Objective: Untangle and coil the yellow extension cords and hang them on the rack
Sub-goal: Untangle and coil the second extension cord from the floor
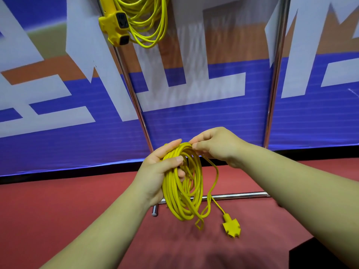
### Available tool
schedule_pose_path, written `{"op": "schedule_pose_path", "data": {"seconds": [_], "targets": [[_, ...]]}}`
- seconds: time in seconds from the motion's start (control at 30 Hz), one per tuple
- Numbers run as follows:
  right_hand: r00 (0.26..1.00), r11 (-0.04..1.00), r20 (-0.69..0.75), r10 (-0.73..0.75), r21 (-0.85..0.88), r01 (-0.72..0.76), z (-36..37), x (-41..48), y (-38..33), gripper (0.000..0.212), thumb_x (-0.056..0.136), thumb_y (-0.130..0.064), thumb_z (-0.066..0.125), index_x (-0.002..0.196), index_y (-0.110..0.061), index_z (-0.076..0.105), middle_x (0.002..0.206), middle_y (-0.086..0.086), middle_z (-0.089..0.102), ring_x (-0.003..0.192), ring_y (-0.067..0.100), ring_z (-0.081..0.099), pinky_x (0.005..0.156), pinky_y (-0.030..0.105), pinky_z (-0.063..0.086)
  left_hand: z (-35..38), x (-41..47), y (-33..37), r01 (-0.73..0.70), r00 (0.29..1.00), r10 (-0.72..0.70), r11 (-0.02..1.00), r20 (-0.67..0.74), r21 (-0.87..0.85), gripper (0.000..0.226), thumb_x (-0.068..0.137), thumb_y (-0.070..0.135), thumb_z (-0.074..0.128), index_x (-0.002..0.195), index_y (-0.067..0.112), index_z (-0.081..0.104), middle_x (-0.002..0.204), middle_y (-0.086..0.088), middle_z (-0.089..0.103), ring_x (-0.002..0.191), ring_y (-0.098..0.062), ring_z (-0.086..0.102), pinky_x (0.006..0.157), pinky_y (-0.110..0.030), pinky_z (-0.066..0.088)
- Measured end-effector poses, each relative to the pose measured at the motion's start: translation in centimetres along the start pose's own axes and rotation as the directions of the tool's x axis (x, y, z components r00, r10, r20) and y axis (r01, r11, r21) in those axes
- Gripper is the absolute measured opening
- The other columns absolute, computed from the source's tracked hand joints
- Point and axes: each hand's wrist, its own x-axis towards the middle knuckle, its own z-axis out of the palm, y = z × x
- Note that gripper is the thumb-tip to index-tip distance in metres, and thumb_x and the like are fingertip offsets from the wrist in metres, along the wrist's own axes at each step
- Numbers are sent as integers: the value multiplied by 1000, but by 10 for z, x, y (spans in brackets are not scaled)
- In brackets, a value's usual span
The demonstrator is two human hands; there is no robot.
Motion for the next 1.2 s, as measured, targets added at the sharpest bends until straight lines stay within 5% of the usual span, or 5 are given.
{"op": "schedule_pose_path", "data": {"seconds": [0.3, 0.5, 0.77, 0.9, 1.2], "targets": [[979, 993, 166, -116, 54, 109, 8, -5, 1, 35, 90, -7, 69, 119, -24, 71, 112, -8, 73, 99, 4, 70, 75, 16, 55, -14, -2, 17, -89, 995, 88, 996, -45, -31, 47, 74, -1, 67, 120, 9, 66, 68, -12, 64, 49, -20, 57, 52, -31, 52], [988, 975, 85, -133, 192, 114, 15, -8, 11, 20, 84, 0, 73, 89, -11, 58, 76, 11, 63, 71, 21, 64, 72, 36, 47, -32, -2, 26, -161, 981, 151, 984, -121, -82, 42, 72, 6, 70, 114, 11, 67, 77, -11, 69, 52, -16, 58, 53, -29, 54], [878, 998, 479, 5, -60, 27, 55, -24, 42, 41, 69, -19, 83, 81, -16, 44, 91, 9, 72, 74, 15, 61, 73, 36, 47, -54, -4, 31, -201, 960, 152, 959, -236, -201, 42, 86, -8, 60, 124, 9, 62, 80, -12, 66, 60, -19, 63, 60, -33, 56], [882, 992, 471, 17, -120, 45, 83, -24, 58, 51, 61, -35, 84, 83, -22, 41, 84, 7, 61, 75, 17, 52, 69, 38, 40, -58, -8, 35, -224, 955, 172, 952, -243, -207, 44, 88, -13, 55, 126, 10, 62, 79, -14, 64, 64, -22, 65, 66, -37, 58], [903, 937, 422, -77, -280, 210, 94, -8, 86, 43, 78, -10, 73, 73, -28, 35, 66, -11, 55, 59, 13, 53, 62, 34, 41, -78, -17, 48, -265, 935, 181, 928, -306, -261, 38, 90, -10, 54, 122, 11, 62, 85, -18, 64, 66, -25, 70, 62, -38, 60]]}}
